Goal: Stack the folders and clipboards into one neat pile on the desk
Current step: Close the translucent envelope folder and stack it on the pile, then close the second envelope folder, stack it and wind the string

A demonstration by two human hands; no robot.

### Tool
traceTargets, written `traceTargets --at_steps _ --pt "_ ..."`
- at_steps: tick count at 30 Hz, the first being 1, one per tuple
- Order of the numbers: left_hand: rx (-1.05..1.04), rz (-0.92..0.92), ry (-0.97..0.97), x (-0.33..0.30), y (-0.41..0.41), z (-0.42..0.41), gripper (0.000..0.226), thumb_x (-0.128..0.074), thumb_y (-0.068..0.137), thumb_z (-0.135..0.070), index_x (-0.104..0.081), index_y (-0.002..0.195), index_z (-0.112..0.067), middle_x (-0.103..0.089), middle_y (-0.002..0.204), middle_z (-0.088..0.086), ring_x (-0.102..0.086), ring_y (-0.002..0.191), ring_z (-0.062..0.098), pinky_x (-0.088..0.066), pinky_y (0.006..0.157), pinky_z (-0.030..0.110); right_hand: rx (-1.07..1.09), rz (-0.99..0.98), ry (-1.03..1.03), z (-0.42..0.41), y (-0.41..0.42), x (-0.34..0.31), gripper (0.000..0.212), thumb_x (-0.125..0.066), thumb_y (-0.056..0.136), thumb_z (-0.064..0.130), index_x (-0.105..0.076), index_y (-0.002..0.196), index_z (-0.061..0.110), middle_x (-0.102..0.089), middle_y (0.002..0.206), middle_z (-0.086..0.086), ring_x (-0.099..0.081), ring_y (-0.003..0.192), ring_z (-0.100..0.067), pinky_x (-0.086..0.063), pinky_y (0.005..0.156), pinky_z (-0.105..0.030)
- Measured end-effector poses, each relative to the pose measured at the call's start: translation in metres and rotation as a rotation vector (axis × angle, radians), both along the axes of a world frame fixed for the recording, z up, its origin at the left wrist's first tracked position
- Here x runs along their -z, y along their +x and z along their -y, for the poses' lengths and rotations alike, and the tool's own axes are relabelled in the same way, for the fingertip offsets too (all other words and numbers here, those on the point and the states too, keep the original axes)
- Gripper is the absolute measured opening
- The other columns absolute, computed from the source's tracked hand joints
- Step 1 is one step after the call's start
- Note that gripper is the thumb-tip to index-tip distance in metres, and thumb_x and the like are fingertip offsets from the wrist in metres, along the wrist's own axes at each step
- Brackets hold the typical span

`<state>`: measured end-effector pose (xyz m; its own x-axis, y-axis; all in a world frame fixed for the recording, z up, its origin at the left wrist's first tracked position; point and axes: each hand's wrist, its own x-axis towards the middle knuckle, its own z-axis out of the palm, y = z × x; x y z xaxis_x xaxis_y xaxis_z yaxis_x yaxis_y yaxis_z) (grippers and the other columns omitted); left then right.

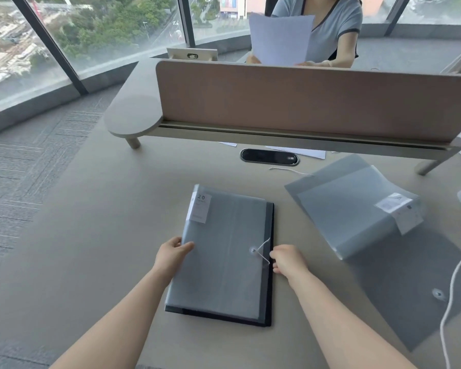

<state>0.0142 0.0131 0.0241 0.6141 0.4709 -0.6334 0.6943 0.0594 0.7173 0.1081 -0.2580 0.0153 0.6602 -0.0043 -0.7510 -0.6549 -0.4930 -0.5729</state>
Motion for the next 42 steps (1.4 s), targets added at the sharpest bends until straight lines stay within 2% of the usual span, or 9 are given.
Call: traceTargets --at_steps 2,4,9,12,15,22,29,33,42 --pt "-0.002 0.000 0.019 -0.001 -0.002 -0.011 0.014 -0.070 0.084 -0.015 -0.072 0.098 -0.017 -0.077 0.089 0.007 -0.074 0.078 0.028 -0.060 0.080 0.045 -0.022 0.012 -0.011 -0.011 -0.004 0.006 0.012 -0.057 0.082 0.005 -0.067 0.087 -0.001 -0.060 0.080 -0.011 -0.059 0.072 -0.027 -0.052 0.070 -0.039" --pt "-0.002 0.003 0.037 -0.003 -0.004 -0.018 0.017 -0.069 0.084 -0.014 -0.071 0.101 -0.015 -0.077 0.087 0.006 -0.073 0.074 0.026 -0.060 0.078 0.043 -0.030 0.031 -0.027 -0.017 -0.008 0.012 0.036 -0.054 0.074 0.003 -0.058 0.102 -0.018 -0.053 0.074 -0.012 -0.055 0.064 -0.027 -0.043 0.066 -0.037" --pt "0.056 -0.023 0.065 -0.008 -0.003 -0.022 0.046 -0.072 0.070 -0.030 -0.067 0.112 -0.013 -0.076 0.094 0.006 -0.073 0.084 0.028 -0.059 0.084 0.048 0.022 0.056 -0.035 -0.024 -0.015 0.006 0.040 -0.051 0.079 0.005 -0.052 0.113 -0.018 -0.050 0.077 -0.009 -0.048 0.068 -0.024 -0.039 0.067 -0.035" --pt "0.142 -0.036 0.235 -0.012 0.000 -0.017 0.074 -0.070 0.071 -0.041 -0.050 0.138 -0.016 -0.058 0.132 0.006 -0.056 0.123 0.026 -0.047 0.102 0.045 0.075 0.115 -0.052 -0.019 -0.014 0.011 0.035 -0.053 0.084 0.009 -0.064 0.114 -0.006 -0.060 0.085 -0.009 -0.052 0.073 -0.023 -0.049 0.071 -0.040" --pt "0.196 0.035 0.460 -0.019 0.012 -0.007 0.065 -0.066 0.085 -0.034 -0.044 0.144 -0.020 -0.045 0.141 0.005 -0.033 0.135 0.025 -0.035 0.107 0.041 0.110 0.181 -0.071 -0.006 -0.011 0.019 0.038 -0.053 0.081 0.018 -0.066 0.116 0.012 -0.070 0.108 -0.007 -0.057 0.083 -0.021 -0.054 0.087 -0.047" --pt "0.364 0.171 0.651 -0.036 0.052 0.045 0.049 -0.065 0.086 -0.029 -0.055 0.133 -0.021 -0.051 0.137 0.002 -0.035 0.129 0.025 -0.034 0.106 0.037 0.145 0.334 -0.146 0.039 -0.001 -0.016 0.031 -0.054 0.090 0.012 -0.067 0.118 0.012 -0.068 0.112 -0.006 -0.062 0.101 -0.023 -0.043 0.081 -0.028" --pt "0.523 0.222 0.569 -0.040 0.090 0.143 0.049 -0.062 0.088 -0.027 -0.051 0.136 -0.023 -0.048 0.140 0.001 -0.034 0.133 0.023 -0.036 0.105 0.036 0.125 0.375 -0.198 0.119 0.024 -0.027 0.037 -0.052 0.090 0.010 -0.062 0.125 0.011 -0.064 0.128 -0.011 -0.058 0.117 -0.028 -0.042 0.088 -0.031" --pt "0.617 0.248 0.507 -0.036 0.106 0.211 0.048 -0.061 0.088 -0.030 -0.051 0.135 -0.027 -0.048 0.139 -0.003 -0.038 0.131 0.017 -0.038 0.098 0.029 0.127 0.400 -0.233 0.171 0.037 -0.028 0.043 -0.051 0.092 0.016 -0.054 0.135 0.019 -0.051 0.137 -0.011 -0.055 0.109 -0.027 -0.036 0.080 -0.029" --pt "0.802 0.187 0.509 -0.019 0.131 0.316 0.058 -0.066 0.085 -0.037 -0.048 0.139 -0.027 -0.047 0.143 -0.003 -0.040 0.132 0.022 -0.040 0.102 0.034 0.109 0.439 -0.220 0.252 0.065 -0.036 0.066 -0.049 0.094 0.016 -0.025 0.154 0.027 -0.021 0.161 0.003 -0.040 0.139 -0.024 -0.039 0.099 -0.034"
